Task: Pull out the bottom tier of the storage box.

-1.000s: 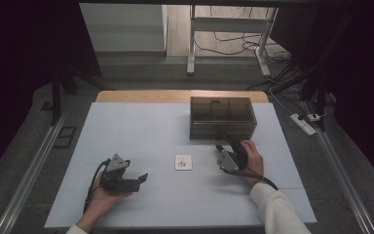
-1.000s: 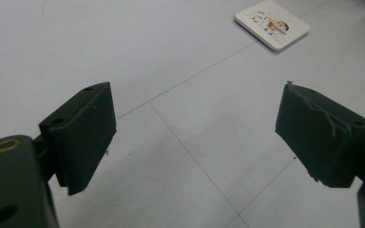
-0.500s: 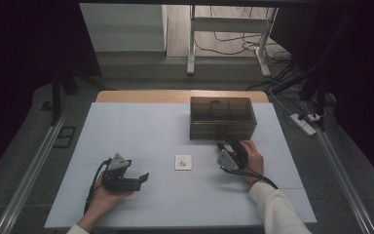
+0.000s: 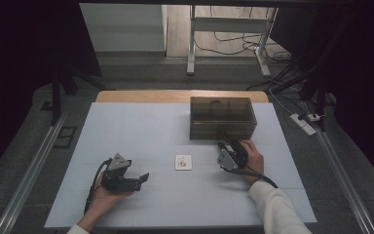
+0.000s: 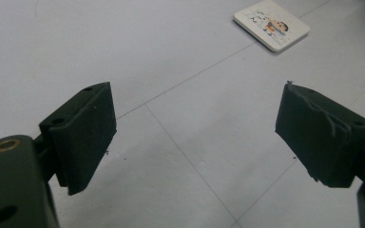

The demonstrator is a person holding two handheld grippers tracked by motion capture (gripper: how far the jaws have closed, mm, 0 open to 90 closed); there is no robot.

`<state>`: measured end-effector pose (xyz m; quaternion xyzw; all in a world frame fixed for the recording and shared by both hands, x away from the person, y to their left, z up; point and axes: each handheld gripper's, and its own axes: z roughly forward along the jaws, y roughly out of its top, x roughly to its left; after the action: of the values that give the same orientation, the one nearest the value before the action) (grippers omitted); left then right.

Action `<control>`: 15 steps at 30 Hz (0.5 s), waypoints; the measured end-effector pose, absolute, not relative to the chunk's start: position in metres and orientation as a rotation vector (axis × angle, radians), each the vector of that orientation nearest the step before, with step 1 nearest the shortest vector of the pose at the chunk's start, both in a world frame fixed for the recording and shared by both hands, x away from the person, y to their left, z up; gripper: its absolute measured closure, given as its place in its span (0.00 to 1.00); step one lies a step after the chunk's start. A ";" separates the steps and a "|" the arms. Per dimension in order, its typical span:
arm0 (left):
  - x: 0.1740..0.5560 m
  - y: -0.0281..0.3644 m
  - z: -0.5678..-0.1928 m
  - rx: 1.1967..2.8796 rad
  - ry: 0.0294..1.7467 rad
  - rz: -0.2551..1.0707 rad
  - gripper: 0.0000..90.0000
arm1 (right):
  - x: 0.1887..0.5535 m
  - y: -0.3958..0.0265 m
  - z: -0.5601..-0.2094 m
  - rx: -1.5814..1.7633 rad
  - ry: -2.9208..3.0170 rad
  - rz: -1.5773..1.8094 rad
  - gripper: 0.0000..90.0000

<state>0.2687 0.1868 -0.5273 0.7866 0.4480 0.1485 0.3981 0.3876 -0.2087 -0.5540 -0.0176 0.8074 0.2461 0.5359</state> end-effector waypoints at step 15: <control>0.269 0.187 -0.528 1.995 1.133 0.378 0.15 | 0.391 -0.209 -0.556 -0.045 1.925 0.591 0.70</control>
<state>0.2688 0.1867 -0.5276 0.7875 0.4472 0.1491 0.3969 0.3911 -0.2090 -0.5557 -0.0189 0.8077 0.2479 0.5345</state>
